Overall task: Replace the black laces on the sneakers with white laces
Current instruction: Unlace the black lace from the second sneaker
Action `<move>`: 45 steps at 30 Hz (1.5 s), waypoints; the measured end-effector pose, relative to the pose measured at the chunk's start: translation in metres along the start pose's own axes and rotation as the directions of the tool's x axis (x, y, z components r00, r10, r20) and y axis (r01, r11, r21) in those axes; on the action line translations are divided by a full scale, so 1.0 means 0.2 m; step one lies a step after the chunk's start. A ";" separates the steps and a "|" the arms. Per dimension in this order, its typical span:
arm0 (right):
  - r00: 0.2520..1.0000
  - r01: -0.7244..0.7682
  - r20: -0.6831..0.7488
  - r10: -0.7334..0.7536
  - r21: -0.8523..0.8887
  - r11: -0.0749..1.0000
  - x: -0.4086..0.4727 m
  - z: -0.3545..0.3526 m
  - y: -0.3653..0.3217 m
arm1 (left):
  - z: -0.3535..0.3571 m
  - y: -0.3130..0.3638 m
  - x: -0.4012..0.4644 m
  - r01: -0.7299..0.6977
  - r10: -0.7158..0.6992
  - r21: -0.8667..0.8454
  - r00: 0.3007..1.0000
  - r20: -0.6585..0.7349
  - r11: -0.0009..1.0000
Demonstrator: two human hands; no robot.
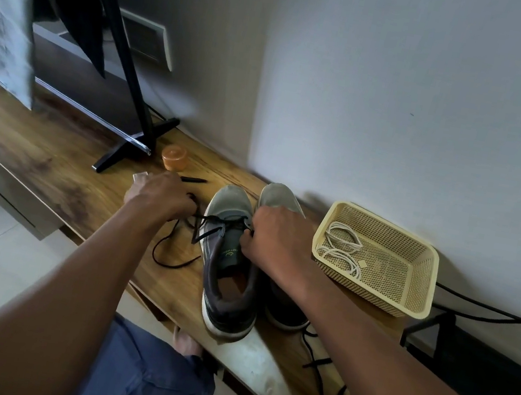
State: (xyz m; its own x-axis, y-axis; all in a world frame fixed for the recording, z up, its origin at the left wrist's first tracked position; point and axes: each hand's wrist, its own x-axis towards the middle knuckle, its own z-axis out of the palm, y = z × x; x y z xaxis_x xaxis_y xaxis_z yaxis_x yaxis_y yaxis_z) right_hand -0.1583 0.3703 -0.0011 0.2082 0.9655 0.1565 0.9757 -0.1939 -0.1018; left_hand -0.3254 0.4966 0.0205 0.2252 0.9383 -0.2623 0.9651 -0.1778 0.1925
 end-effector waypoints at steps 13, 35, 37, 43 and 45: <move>0.999 0.004 -0.038 -0.003 0.035 0.999 -0.01 -0.02 -0.01 | 0.09 0.15 0.01 -0.371 0.382 -0.143 0.922 0.064 0.918; 0.989 0.148 -0.015 -0.147 0.045 0.988 -0.01 0.06 -0.10 | 0.03 0.13 -0.06 -0.014 0.199 -0.411 0.890 0.409 0.911; 0.986 0.158 -0.058 -0.157 0.010 0.987 -0.01 0.08 -0.11 | 0.03 0.13 -0.05 -0.004 0.184 -0.425 0.904 0.385 0.905; 0.988 0.058 -0.143 -0.050 0.058 0.997 -0.03 0.11 -0.12 | 0.04 0.14 -0.05 0.076 0.153 -0.437 0.871 0.467 0.896; 0.986 -0.011 -0.166 0.030 0.118 0.993 -0.03 0.10 -0.12 | 0.04 0.14 -0.04 0.093 0.147 -0.449 0.869 0.472 0.889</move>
State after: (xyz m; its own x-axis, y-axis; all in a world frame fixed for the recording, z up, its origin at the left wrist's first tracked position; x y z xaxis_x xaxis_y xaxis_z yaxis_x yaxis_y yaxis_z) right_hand -0.1832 0.3732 -0.0191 0.2461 0.9169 0.3143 0.9585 -0.1821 -0.2191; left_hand -0.3000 0.4817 0.0197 0.4012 0.6494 -0.6460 0.8184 0.0626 0.5712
